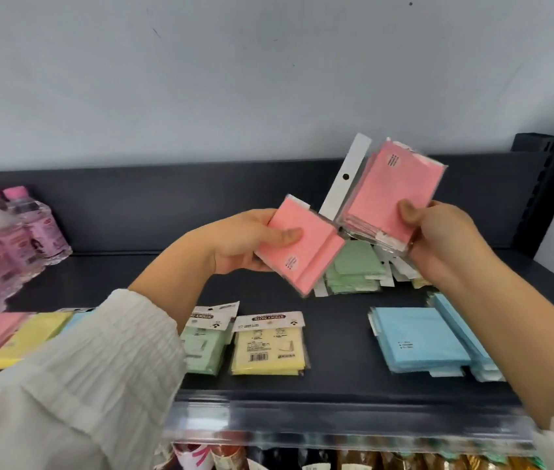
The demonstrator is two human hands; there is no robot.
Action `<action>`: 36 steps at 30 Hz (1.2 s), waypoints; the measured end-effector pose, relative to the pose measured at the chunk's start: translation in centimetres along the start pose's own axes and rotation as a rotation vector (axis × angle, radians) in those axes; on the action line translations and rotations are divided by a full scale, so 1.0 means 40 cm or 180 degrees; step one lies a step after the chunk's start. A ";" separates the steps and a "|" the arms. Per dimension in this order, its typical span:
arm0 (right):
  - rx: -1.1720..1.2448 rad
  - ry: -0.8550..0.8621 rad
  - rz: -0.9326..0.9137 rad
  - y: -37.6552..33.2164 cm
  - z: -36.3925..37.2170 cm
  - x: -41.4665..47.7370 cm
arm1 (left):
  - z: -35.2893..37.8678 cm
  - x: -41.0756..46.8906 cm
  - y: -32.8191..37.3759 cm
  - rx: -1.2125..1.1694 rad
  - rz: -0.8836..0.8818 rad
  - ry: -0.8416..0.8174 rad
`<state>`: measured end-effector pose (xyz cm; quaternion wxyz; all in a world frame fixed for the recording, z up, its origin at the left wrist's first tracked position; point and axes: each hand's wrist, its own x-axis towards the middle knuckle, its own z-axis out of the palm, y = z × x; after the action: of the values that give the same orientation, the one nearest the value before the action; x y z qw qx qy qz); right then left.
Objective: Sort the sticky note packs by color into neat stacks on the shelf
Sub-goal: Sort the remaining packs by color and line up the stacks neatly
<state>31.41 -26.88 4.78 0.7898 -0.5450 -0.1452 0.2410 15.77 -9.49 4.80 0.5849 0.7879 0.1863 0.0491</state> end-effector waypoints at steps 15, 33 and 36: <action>-0.0252 -0.0738 0.0240 0.205 0.467 -0.070 | -0.571 -0.354 -0.169 0.3420 -0.1209 0.0578; -0.0428 -0.0246 0.0068 0.361 0.781 -0.145 | -0.719 -0.271 -0.315 0.4505 -0.1267 -0.0501; -0.0493 -0.0199 0.0030 0.359 0.777 -0.147 | -0.731 -0.270 -0.335 0.4432 -0.1374 -0.0466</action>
<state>8.00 -1.31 2.90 0.7392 -0.5974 -0.1855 0.2496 -6.03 16.45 2.82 -0.0439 0.9241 0.2859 -0.2499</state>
